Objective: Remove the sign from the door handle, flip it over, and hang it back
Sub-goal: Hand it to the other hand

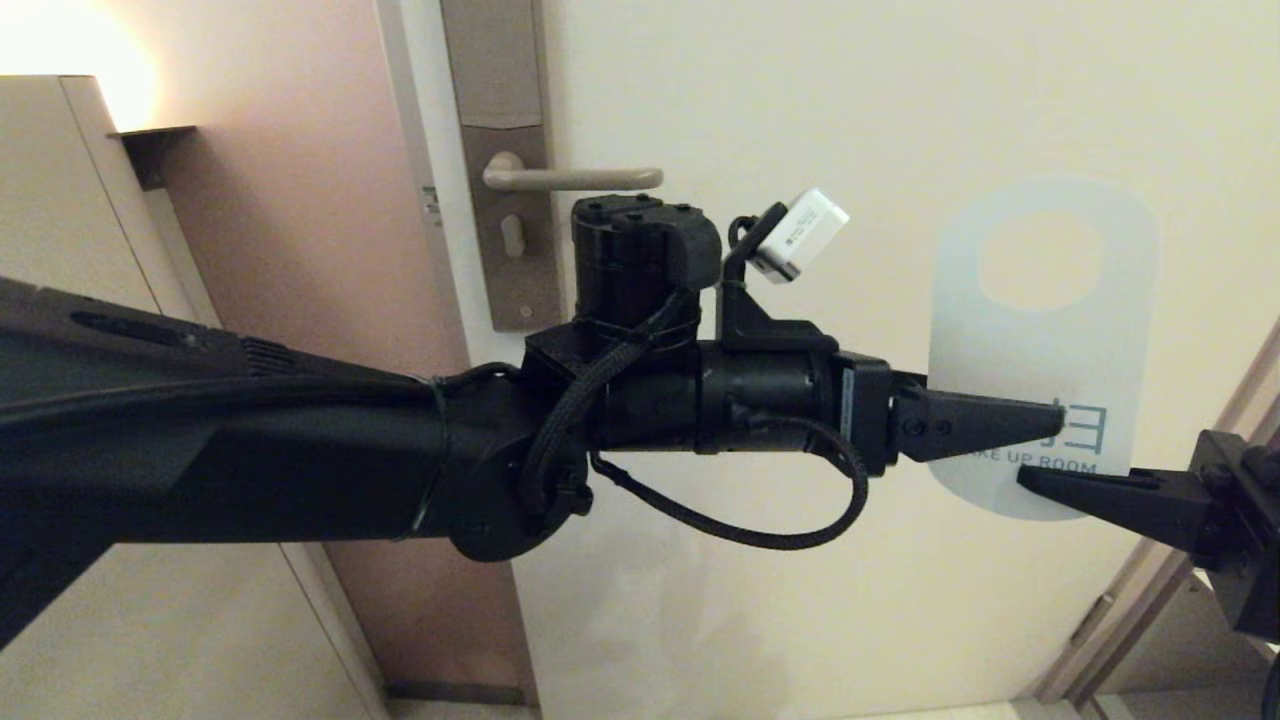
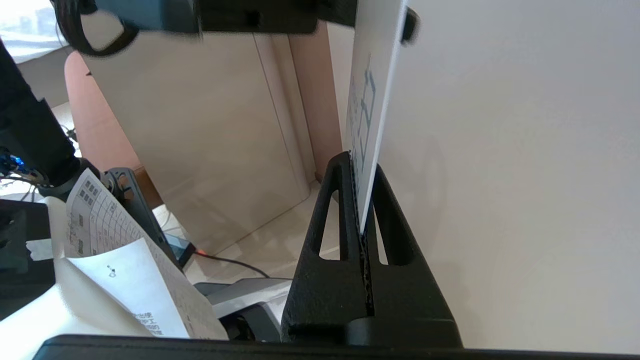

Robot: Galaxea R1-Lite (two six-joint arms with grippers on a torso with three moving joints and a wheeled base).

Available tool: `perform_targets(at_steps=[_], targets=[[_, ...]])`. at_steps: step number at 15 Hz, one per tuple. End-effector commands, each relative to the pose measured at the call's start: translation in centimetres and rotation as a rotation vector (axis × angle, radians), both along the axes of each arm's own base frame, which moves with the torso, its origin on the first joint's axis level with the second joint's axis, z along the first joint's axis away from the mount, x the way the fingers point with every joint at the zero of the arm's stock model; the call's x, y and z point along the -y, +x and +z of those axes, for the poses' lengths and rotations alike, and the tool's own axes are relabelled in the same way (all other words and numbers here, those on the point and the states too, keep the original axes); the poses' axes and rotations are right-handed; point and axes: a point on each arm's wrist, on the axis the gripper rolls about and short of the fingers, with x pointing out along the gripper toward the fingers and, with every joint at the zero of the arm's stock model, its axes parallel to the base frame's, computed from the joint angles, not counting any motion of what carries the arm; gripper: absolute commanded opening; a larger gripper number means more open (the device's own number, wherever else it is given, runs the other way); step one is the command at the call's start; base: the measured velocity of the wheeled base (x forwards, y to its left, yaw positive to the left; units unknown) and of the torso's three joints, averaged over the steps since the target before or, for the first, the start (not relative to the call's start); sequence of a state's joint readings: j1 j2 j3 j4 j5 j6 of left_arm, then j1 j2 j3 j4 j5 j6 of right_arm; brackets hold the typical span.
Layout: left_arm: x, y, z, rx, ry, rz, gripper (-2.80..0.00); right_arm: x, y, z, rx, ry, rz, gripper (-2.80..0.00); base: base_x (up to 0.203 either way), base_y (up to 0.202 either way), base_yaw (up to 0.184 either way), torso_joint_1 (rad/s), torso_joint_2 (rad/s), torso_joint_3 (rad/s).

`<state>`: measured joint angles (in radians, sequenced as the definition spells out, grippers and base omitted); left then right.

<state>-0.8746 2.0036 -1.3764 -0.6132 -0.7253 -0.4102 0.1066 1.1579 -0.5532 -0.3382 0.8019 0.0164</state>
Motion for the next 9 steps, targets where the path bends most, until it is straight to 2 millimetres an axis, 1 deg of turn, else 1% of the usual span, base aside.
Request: perform_targets(at_steps=[1, 9], targets=[[-1.2, -0.2, 1.0, 0.010, -0.015, 0.011, 0.00, 0.0, 0.1, 0.0, 0.002, 0.001, 0.006, -2.80, 0.000, 0.000, 0.000, 0.000, 0.00, 0.000], [-4.7, -0.9, 2.1, 0.028, -0.016, 0.060, 0.00, 0.0, 0.0, 0.0, 0.005, -0.001, 0.000, -2.80, 0.000, 0.000, 0.000, 0.000, 0.00, 0.000]])
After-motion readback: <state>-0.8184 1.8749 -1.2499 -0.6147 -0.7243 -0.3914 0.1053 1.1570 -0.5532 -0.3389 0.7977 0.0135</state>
